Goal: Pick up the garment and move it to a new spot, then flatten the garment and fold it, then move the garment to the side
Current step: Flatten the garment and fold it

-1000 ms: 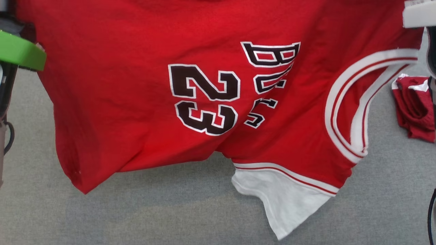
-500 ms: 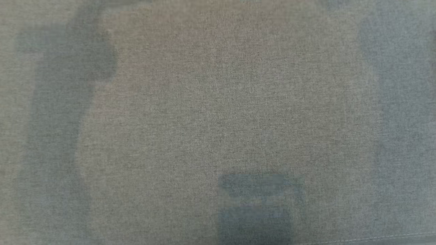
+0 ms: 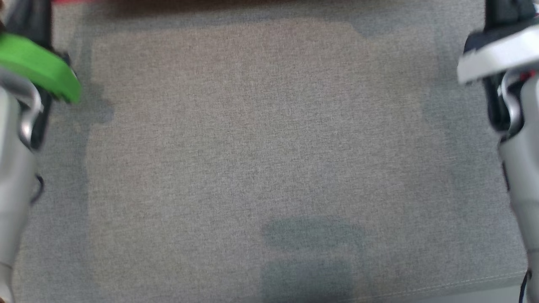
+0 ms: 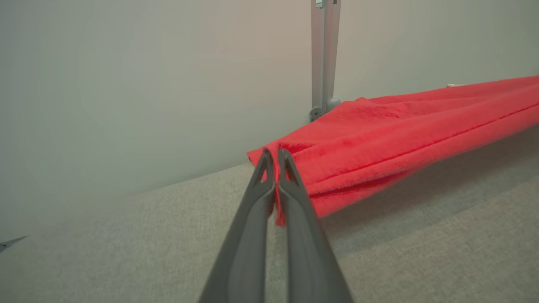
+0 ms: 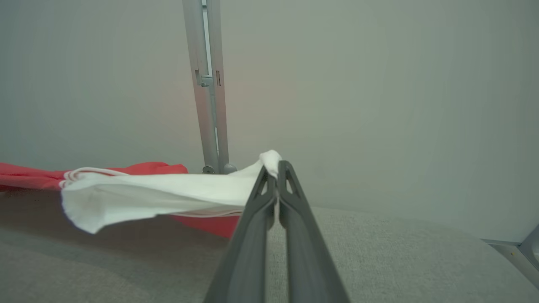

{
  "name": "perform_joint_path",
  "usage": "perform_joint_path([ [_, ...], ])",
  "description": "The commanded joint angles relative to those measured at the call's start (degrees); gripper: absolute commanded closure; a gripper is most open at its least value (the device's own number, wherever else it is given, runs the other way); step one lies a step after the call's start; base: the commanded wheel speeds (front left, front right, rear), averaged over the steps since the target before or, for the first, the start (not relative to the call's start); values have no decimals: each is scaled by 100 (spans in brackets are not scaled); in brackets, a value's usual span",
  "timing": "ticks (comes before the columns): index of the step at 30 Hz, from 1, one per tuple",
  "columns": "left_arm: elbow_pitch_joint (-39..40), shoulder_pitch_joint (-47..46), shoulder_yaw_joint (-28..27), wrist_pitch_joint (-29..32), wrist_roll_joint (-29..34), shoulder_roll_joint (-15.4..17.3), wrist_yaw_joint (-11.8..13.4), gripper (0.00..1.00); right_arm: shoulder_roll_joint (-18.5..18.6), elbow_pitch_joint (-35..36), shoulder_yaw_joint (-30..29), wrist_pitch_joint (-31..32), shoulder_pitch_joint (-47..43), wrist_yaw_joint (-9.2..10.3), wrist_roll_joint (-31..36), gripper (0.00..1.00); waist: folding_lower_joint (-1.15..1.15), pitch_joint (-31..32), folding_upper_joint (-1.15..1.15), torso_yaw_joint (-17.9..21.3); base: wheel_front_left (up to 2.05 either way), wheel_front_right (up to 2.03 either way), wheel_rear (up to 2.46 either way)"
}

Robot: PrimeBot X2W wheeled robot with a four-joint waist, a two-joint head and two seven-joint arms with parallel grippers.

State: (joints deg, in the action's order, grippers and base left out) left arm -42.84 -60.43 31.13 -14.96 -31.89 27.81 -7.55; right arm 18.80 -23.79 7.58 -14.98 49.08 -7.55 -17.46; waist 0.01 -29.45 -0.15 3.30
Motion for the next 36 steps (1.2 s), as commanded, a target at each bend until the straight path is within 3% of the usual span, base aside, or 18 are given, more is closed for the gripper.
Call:
perform_joint_path([
  [1,-4,328,-114,-26,-71,-38,12,100,-68,62,-124,-24,-320,13,-131,100,-1,278,15,24,0,0,0],
  [5,47,1669,-635,-27,-269,-430,12,100,-334,150,-266,-25,-1615,13,-201,100,-1,663,15,36,0,0,0],
  [14,205,4041,-1997,-10,336,-1333,13,100,-874,121,-653,-25,-3803,14,126,100,-1,1812,15,90,0,0,0],
  [20,457,5242,-2770,-11,783,-1759,14,100,-1144,67,-1014,-25,-4569,15,162,100,-1,2492,15,190,0,0,0],
  [28,773,6452,-3093,-11,1034,-2100,13,100,-1092,66,-821,-26,-5550,14,243,100,-1,2958,15,140,0,0,0],
  [36,1048,6782,-3055,-15,1045,-2157,12,100,-916,379,-653,-25,-6043,14,208,100,-1,2957,15,11,0,0,0],
])
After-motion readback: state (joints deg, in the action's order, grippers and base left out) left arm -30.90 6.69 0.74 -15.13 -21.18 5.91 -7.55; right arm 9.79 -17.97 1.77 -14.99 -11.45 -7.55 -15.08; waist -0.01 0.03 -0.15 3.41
